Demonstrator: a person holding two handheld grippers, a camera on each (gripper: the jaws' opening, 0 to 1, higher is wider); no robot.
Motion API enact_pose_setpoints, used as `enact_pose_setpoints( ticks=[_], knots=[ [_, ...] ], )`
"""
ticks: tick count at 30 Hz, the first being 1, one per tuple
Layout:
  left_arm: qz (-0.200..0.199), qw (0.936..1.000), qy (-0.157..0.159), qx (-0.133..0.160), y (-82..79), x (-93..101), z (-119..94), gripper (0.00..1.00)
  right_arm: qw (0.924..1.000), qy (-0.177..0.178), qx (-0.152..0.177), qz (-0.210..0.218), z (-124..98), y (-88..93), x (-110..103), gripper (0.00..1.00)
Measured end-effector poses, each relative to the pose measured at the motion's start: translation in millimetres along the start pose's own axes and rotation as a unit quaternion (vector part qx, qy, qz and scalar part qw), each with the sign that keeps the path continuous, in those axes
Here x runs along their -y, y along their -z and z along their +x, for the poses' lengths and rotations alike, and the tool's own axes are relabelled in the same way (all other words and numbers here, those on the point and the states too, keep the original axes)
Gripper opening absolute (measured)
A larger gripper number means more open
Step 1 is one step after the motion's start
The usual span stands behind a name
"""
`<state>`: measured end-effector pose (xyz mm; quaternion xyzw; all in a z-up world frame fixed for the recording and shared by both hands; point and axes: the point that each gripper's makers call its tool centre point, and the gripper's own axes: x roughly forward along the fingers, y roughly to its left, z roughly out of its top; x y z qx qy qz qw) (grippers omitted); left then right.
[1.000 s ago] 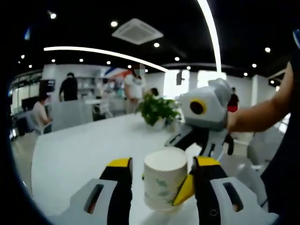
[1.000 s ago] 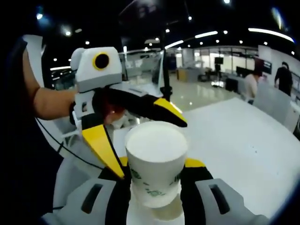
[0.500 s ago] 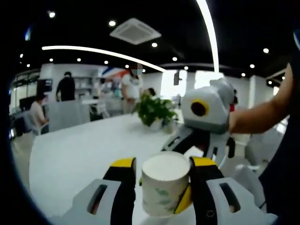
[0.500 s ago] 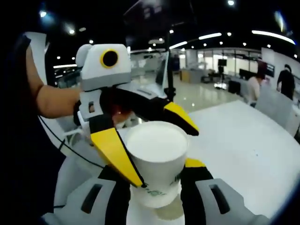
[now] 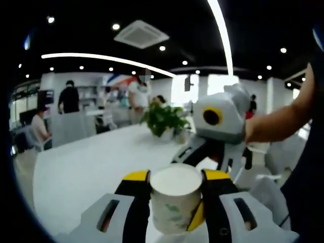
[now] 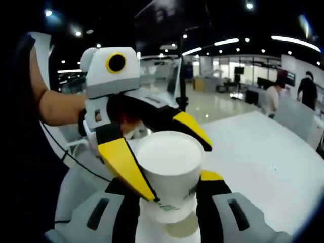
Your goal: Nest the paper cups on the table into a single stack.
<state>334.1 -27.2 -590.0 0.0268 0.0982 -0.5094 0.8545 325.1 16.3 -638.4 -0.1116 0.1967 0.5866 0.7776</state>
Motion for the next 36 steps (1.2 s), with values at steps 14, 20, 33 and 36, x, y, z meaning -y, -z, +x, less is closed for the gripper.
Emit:
enact_pose_setpoints(
  ticks=[14,20,33,36],
  knots=[
    [-0.002,0.9995,-0.029,0.015,-3.7,-17.8,-9.7,0.38,0.9967,0.067,0.039,0.026,-37.7,17.4,31.7,0.97],
    [-0.022,0.9988,-0.029,0.034,-5.1,-21.0,-16.9,0.38,0.9901,0.093,0.091,0.053,-70.2,24.2,39.8,1.00],
    [-0.066,0.9883,-0.025,0.135,-39.8,-19.5,-23.0,0.38,0.9898,0.084,0.107,0.044,-80.3,36.7,6.2,0.72],
    [-0.075,0.9852,-0.019,0.153,-45.1,-14.8,-24.2,0.38,0.9892,0.070,0.118,0.053,-76.7,31.5,-2.4,0.68]
  ],
)
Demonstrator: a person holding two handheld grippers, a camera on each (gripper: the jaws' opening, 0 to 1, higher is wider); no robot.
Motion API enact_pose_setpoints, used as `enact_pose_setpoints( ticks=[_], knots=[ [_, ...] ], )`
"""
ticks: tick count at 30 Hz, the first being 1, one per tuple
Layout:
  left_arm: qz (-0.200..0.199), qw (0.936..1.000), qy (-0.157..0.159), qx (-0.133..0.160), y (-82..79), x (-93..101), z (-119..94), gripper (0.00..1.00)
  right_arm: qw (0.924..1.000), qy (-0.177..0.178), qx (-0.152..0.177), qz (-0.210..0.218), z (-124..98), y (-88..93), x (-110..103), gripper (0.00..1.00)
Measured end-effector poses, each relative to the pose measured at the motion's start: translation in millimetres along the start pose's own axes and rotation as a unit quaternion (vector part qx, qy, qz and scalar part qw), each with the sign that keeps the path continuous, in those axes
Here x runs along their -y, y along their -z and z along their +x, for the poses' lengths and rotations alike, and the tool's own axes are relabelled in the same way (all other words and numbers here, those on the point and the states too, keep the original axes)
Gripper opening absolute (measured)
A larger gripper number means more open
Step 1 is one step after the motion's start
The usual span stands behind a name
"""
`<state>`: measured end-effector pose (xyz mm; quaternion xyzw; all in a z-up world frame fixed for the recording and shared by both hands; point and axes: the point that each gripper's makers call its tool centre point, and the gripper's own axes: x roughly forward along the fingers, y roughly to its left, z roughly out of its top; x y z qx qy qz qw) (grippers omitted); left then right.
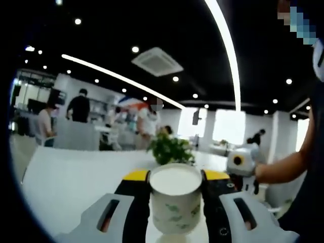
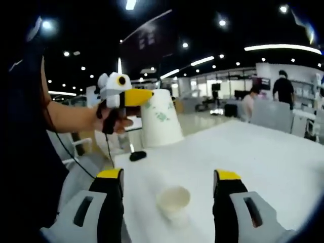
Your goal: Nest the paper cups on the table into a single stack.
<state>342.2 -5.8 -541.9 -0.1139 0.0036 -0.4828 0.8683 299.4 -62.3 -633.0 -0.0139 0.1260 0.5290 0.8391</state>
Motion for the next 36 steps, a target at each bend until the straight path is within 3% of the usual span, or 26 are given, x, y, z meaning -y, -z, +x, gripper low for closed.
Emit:
enact_pose_setpoints(
  ticks=[9,15,18,24,29,32,36],
  knots=[
    [-0.017,0.9994,0.001,0.028,-5.0,7.4,-2.3,0.38,0.9975,-0.047,0.038,0.034,12.5,-22.1,-27.3,0.57],
    [-0.018,0.9996,0.006,0.023,-1.0,10.5,-4.6,0.38,0.9966,-0.063,0.040,0.033,16.0,-27.5,-33.1,0.51],
    [-0.030,0.9994,0.018,0.006,8.1,11.0,-9.2,0.38,0.9954,-0.071,0.044,0.046,15.1,-31.4,-34.5,0.47],
    [-0.042,0.9990,0.014,0.003,12.9,3.5,-19.9,0.38,0.9947,-0.081,0.042,0.048,13.1,-34.0,-36.2,0.41],
    [-0.049,0.9946,0.080,-0.045,26.8,20.5,-29.6,0.38,0.9933,-0.091,0.046,0.055,11.1,-39.9,-36.1,0.31],
    [-0.039,0.9915,0.102,-0.070,34.2,24.7,-34.9,0.38,0.9917,-0.104,0.050,0.057,10.1,-43.9,-40.1,0.27],
    [-0.029,0.9894,0.119,-0.079,34.5,26.8,-40.4,0.38,0.9897,-0.120,0.050,0.060,9.5,-47.5,-45.1,0.19]
  ],
)
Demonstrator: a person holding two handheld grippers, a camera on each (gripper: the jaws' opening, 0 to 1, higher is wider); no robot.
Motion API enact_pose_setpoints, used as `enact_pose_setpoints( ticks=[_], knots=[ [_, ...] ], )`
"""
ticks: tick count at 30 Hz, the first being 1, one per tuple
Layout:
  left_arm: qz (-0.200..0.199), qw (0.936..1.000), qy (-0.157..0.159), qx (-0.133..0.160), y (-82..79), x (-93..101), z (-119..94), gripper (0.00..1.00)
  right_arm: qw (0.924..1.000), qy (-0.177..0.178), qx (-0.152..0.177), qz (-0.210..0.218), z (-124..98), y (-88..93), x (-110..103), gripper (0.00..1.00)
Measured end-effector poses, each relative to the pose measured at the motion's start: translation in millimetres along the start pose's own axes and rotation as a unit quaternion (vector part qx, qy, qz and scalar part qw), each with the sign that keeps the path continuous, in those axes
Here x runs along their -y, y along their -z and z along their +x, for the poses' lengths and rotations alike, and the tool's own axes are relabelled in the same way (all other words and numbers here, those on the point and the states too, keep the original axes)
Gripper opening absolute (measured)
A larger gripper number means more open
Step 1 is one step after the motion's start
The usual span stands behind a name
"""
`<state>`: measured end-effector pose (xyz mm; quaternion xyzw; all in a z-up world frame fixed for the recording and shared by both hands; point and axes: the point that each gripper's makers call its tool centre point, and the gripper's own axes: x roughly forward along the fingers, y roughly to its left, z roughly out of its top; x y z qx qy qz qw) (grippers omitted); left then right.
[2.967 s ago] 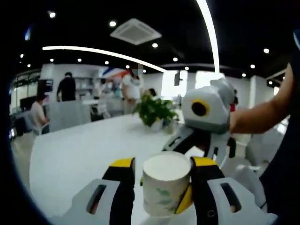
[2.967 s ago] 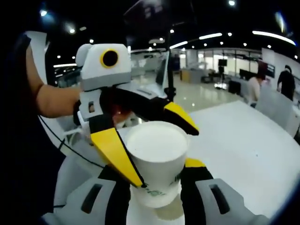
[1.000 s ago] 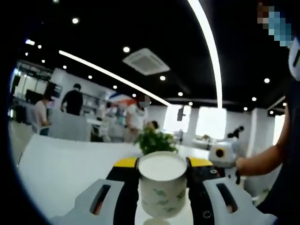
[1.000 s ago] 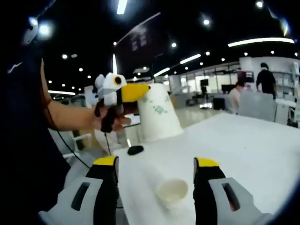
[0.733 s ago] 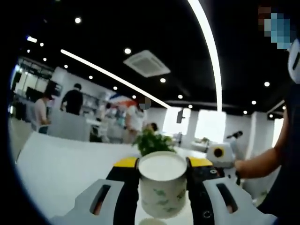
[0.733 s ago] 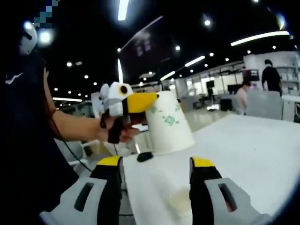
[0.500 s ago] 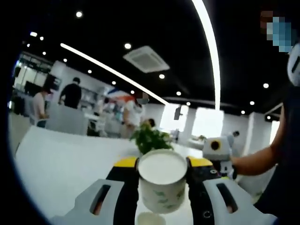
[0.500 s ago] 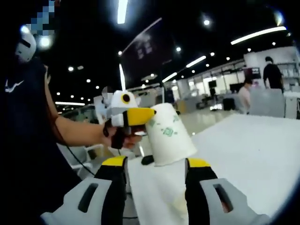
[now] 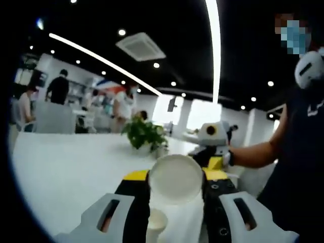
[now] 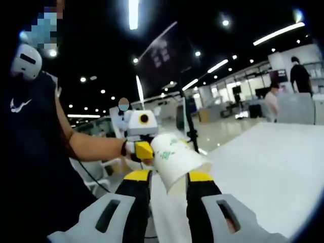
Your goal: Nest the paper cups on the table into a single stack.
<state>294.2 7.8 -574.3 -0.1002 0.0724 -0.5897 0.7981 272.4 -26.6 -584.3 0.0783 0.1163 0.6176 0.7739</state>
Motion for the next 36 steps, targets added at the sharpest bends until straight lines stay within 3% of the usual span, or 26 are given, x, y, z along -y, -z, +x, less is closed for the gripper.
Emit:
enact_pose_setpoints(
  ticks=[3,12,26,31,36],
  knots=[
    [0.013,0.9998,0.010,-0.012,3.1,3.2,-1.3,0.38,0.9999,-0.012,0.001,0.006,0.7,-2.2,-2.4,0.13],
    [0.028,0.9990,0.021,-0.029,7.7,6.2,0.0,0.38,0.9990,-0.038,-0.001,0.021,1.3,-7.3,-8.1,0.07],
    [0.036,0.9988,0.021,-0.024,-1.7,7.9,2.3,0.40,0.9958,-0.087,-0.019,0.020,-0.6,-28.7,-24.0,0.00],
    [0.017,0.9996,0.006,-0.023,-5.4,4.3,-0.2,0.56,0.9962,-0.081,-0.029,0.011,-0.8,-37.4,-22.9,0.00],
    [0.041,0.9968,-0.054,-0.043,0.3,-16.9,-7.0,0.83,0.9963,-0.061,-0.057,-0.020,-0.9,-43.0,-16.0,0.00]
  ],
)
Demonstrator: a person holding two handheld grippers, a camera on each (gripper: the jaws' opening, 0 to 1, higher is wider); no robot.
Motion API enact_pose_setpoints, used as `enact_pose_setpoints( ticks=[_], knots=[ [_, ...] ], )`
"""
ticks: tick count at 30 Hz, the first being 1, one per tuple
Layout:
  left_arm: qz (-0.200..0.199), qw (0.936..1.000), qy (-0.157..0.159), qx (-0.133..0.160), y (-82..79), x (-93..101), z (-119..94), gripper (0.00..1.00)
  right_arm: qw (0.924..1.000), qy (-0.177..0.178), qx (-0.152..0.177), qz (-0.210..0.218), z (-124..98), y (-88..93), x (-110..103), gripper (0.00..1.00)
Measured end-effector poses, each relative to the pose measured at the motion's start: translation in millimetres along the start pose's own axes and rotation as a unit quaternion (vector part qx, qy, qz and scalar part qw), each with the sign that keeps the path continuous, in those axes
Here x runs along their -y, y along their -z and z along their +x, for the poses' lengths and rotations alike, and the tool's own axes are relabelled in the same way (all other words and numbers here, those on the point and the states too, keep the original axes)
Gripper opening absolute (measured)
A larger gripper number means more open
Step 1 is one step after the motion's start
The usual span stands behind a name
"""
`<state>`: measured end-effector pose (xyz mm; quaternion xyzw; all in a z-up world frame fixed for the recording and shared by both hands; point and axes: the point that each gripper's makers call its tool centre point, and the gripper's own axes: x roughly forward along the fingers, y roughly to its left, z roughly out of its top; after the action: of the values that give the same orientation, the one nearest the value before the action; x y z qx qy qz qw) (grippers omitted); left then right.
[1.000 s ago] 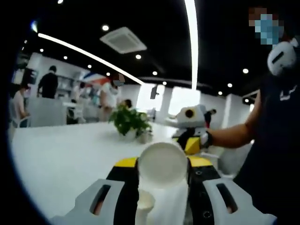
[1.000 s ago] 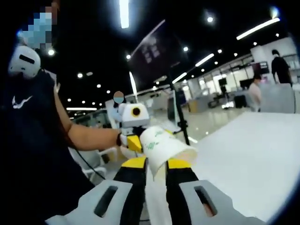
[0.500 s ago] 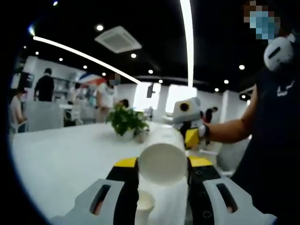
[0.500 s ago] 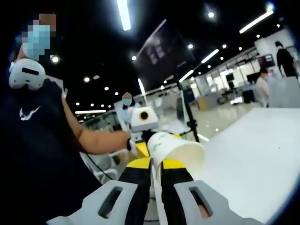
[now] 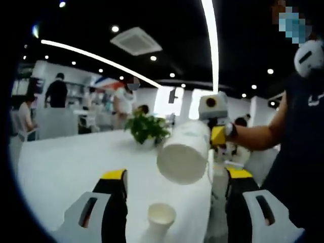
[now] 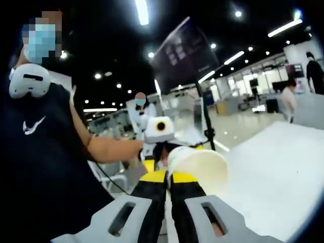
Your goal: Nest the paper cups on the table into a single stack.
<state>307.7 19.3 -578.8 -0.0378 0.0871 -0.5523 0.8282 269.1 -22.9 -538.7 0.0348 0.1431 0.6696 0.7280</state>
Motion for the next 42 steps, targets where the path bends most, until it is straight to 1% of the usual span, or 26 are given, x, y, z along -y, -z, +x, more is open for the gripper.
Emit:
enact_pose_setpoints(
  ticks=[1,4,5,6,7,8,9,10,12,14,16,19,21,23,24,26,29,30,31,34,35,36,38,39,40,42],
  knots=[
    [0.004,0.9999,-0.017,0.000,0.9,-6.6,-1.6,0.86,0.9998,0.006,-0.013,-0.011,-0.5,0.9,2.8,0.00],
    [-0.006,0.9994,-0.035,-0.002,3.8,-13.3,-6.8,0.96,0.9994,0.008,-0.029,-0.019,-0.5,-0.3,4.2,0.00],
    [-0.009,0.9989,-0.046,-0.004,5.9,-17.8,-9.5,0.98,0.9989,0.009,-0.040,-0.023,-0.8,-0.6,5.3,0.00],
    [-0.009,0.9984,-0.053,-0.013,9.8,-20.1,-12.0,0.98,0.9983,0.011,-0.051,-0.028,-1.4,0.0,6.9,0.00],
    [0.003,0.9969,-0.075,-0.023,14.6,-28.1,-16.8,0.98,0.9971,0.013,-0.066,-0.035,-2.3,0.6,8.5,0.00],
    [0.013,0.9955,-0.088,-0.032,18.8,-32.8,-19.5,0.98,0.9965,0.015,-0.073,-0.038,-2.8,0.3,9.8,0.00],
    [0.019,0.9934,-0.104,-0.044,23.6,-39.0,-21.7,0.98,0.9959,0.018,-0.078,-0.040,-2.9,-0.7,11.1,0.00],
    [0.027,0.9897,-0.128,-0.058,29.9,-48.0,-26.7,0.98,0.9950,0.020,-0.088,-0.042,-3.4,-1.5,12.8,0.00],
    [0.031,0.9853,-0.154,-0.068,36.2,-57.9,-33.0,0.98,0.9923,0.023,-0.111,-0.049,-4.4,-1.1,14.6,0.00],
    [0.028,0.9833,-0.167,-0.067,38.5,-63.3,-37.8,0.98,0.9889,0.030,-0.133,-0.061,-5.6,-0.1,17.3,0.00],
    [0.028,0.9806,-0.180,-0.072,42.4,-69.5,-44.2,0.98,0.9830,0.038,-0.163,-0.077,-6.8,0.8,21.0,0.00],
    [0.028,0.9790,-0.185,-0.081,47.8,-71.6,-49.0,0.98,0.9772,0.043,-0.190,-0.084,-6.7,0.1,23.3,0.00],
    [0.030,0.9785,-0.181,-0.094,54.9,-69.2,-52.3,0.98,0.9683,0.045,-0.226,-0.097,-8.8,3.6,23.7,0.00],
    [0.030,0.9767,-0.188,-0.100,61.0,-72.1,-57.0,0.98,0.9630,0.047,-0.246,-0.100,-9.1,4.2,23.9,0.00],
    [0.026,0.9764,-0.190,-0.099,62.5,-73.1,-59.1,0.98,0.9619,0.046,-0.251,-0.099,-7.9,3.5,23.4,0.00],
    [0.015,0.9756,-0.197,-0.095,65.4,-74.6,-63.7,0.98,0.9540,0.053,-0.276,-0.104,-8.3,3.3,25.9,0.00],
    [0.011,0.9740,-0.205,-0.095,70.4,-77.5,-69.9,0.98,0.9429,0.044,-0.313,-0.104,-7.3,3.7,21.8,0.00],
    [0.011,0.9732,-0.208,-0.097,71.6,-79.1,-71.2,0.98,0.9348,0.050,-0.332,-0.114,-7.9,2.7,24.3,0.00],
    [0.011,0.9720,-0.212,-0.101,74.1,-81.3,-72.9,0.98,0.9263,0.048,-0.353,-0.121,-8.5,2.4,23.4,0.00],
    [0.019,0.9701,-0.215,-0.111,77.3,-83.4,-75.2,0.98,0.9118,0.051,-0.388,-0.125,-8.3,-1.8,23.2,0.00],
    [0.021,0.9698,-0.215,-0.113,77.9,-83.1,-75.2,0.98,0.9070,0.052,-0.399,-0.124,-8.9,-2.3,23.0,0.00],
    [0.022,0.9699,-0.214,-0.114,78.4,-82.8,-75.2,0.98,0.9004,0.051,-0.413,-0.125,-9.0,-3.2,22.4,0.00],
    [0.022,0.9697,-0.214,-0.116,79.9,-82.4,-75.0,0.98,0.8910,0.055,-0.436,-0.116,-9.9,-3.1,21.6,0.00],
    [0.021,0.9697,-0.214,-0.116,80.5,-82.2,-74.9,0.98,0.8867,0.055,-0.443,-0.119,-8.9,-3.8,21.9,0.00],
    [0.019,0.9697,-0.215,-0.115,81.1,-82.2,-74.7,0.98,0.8752,0.054,-0.465,-0.120,-10.7,-3.0,21.5,0.00],
    [0.016,0.9699,-0.214,-0.115,83.5,-81.1,-74.0,0.98,0.8595,0.049,-0.494,-0.121,-10.9,-2.0,18.7,0.00]
  ],
)
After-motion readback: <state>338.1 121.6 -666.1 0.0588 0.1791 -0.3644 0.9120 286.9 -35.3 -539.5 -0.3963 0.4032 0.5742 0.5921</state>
